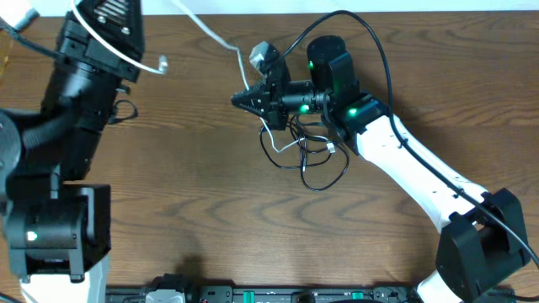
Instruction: Untangle cables
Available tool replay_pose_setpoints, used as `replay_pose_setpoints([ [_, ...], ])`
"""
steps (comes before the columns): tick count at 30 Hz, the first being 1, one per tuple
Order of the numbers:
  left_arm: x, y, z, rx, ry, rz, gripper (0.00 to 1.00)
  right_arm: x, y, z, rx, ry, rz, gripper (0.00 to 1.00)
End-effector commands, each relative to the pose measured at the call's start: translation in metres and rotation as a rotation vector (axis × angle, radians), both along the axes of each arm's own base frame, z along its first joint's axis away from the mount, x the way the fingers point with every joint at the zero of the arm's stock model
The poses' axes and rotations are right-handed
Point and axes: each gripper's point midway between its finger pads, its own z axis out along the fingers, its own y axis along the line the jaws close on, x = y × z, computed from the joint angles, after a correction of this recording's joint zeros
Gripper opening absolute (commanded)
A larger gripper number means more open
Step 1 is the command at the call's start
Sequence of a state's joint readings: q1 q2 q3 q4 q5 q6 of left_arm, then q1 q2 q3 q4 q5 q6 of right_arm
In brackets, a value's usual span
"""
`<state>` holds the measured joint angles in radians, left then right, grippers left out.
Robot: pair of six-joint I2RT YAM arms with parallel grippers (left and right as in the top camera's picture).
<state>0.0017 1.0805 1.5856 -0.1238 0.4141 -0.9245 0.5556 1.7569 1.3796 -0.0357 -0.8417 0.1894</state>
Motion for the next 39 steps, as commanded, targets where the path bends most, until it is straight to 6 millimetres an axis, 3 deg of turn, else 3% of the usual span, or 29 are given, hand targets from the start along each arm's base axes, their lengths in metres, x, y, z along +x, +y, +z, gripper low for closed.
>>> replay_pose_setpoints([
  [1, 0.01, 0.034, -0.026, -0.016, 0.132, 0.108, 0.08, 0.026, -0.016, -0.009, -0.06, 0.103, -0.176, 0.01],
  [3, 0.017, 0.05, -0.06, -0.023, 0.271, 0.156, 0.13, 0.034, -0.029, -0.008, -0.141, 0.14, -0.247, 0.01],
  [4, 0.02, 0.053, -0.083, 0.004, 0.357, 0.161, 0.21, 0.036, -0.035, -0.002, -0.184, 0.14, -0.275, 0.01],
  [7, 0.024, 0.053, -0.124, 0.039, 0.51, 0.155, 0.26, 0.037, -0.045, 0.022, -0.247, 0.119, -0.311, 0.01],
  [12, 0.034, 0.055, -0.181, 0.173, 0.692, 0.129, 0.4, 0.034, -0.064, 0.103, -0.222, 0.062, -0.366, 0.01],
  [16, 0.04, 0.056, -0.227, 0.258, 0.845, 0.085, 0.41, 0.035, -0.09, 0.179, -0.094, 0.038, -0.457, 0.01],
  [22, 0.046, 0.055, -0.266, 0.313, 0.97, 0.024, 0.4, 0.036, -0.127, 0.238, 0.01, -0.009, -0.554, 0.01],
  [24, 0.049, 0.051, -0.271, 0.33, 0.972, -0.013, 0.39, 0.045, -0.15, 0.242, 0.002, -0.021, -0.632, 0.01],
  [27, 0.051, 0.047, -0.274, 0.342, 0.968, -0.048, 0.36, 0.063, -0.185, 0.233, -0.04, -0.003, -0.761, 0.01],
  [31, 0.052, 0.047, -0.277, 0.344, 0.974, -0.051, 0.35, 0.086, -0.252, 0.205, -0.152, 0.043, -0.958, 0.01],
  [36, 0.052, 0.045, -0.278, 0.347, 0.978, -0.057, 0.34, 0.105, -0.32, 0.177, -0.249, 0.083, -1.084, 0.01],
  [37, 0.051, 0.043, -0.279, 0.349, 0.98, -0.064, 0.34, 0.117, -0.353, 0.163, -0.29, 0.103, -1.162, 0.01],
  [39, 0.051, 0.039, -0.28, 0.355, 0.981, -0.074, 0.34, 0.135, -0.387, 0.144, -0.328, 0.119, -1.214, 0.01],
])
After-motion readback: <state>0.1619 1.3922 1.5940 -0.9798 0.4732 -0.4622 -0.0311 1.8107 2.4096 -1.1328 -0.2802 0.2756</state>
